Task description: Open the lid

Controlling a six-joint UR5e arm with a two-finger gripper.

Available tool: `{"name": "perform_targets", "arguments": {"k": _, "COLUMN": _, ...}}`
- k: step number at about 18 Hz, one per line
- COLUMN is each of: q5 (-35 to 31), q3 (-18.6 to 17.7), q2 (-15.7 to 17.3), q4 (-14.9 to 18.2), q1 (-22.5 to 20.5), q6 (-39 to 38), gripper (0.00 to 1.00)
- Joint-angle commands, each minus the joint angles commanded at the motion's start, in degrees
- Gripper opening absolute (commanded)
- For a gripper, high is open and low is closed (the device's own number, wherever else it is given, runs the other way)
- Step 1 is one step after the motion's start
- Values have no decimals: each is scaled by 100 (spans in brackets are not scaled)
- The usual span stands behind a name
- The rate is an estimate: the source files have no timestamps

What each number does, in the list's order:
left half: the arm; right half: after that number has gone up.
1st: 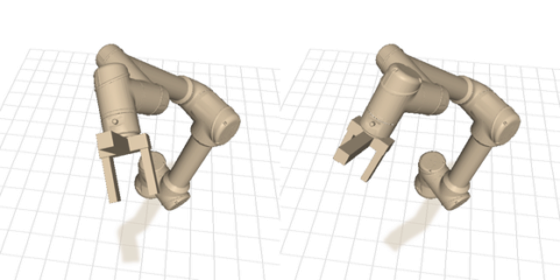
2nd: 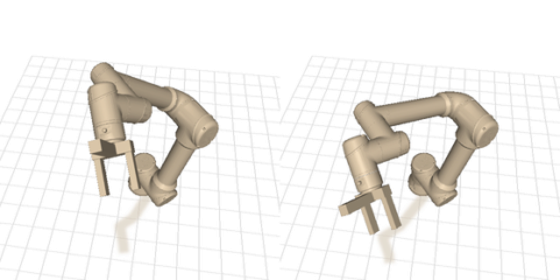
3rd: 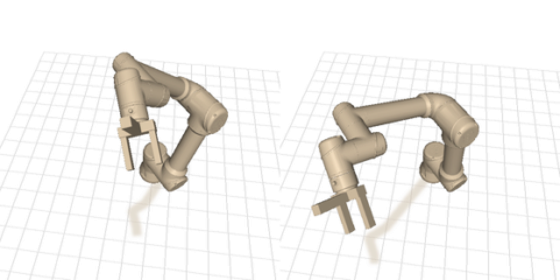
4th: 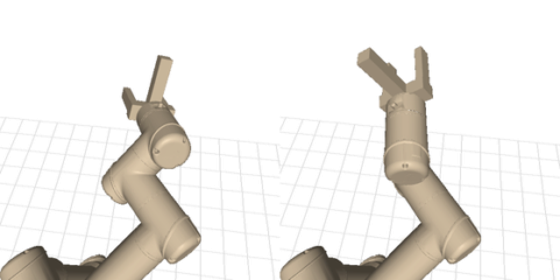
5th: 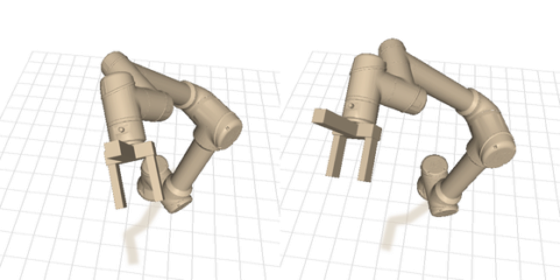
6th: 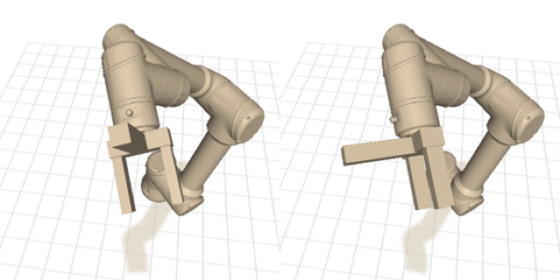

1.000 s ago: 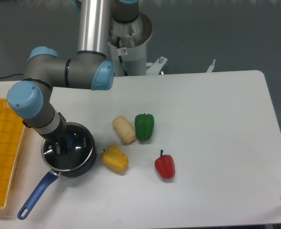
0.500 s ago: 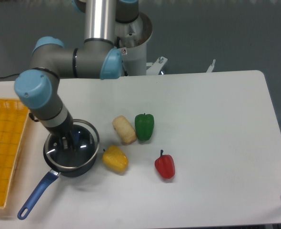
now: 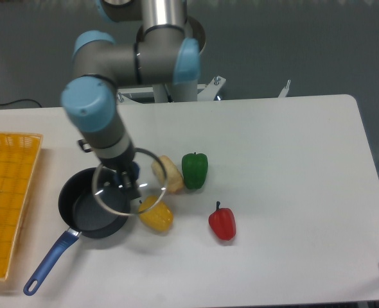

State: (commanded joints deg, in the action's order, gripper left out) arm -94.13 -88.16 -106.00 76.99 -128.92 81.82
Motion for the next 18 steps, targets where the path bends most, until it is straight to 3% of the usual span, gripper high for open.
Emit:
{"name": "perform_targets", "arguments": {"k": 9, "q5": 220, "q3": 35, "q2": -44, "q4": 35, "q1": -669, "q6": 712, "gripper": 57}}
{"name": "perform_targets", "arguments": {"k": 18, "q5": 229, "q3": 97, "q2": -123, "q4": 35, "q1": -757, "q6": 730, "gripper": 57}}
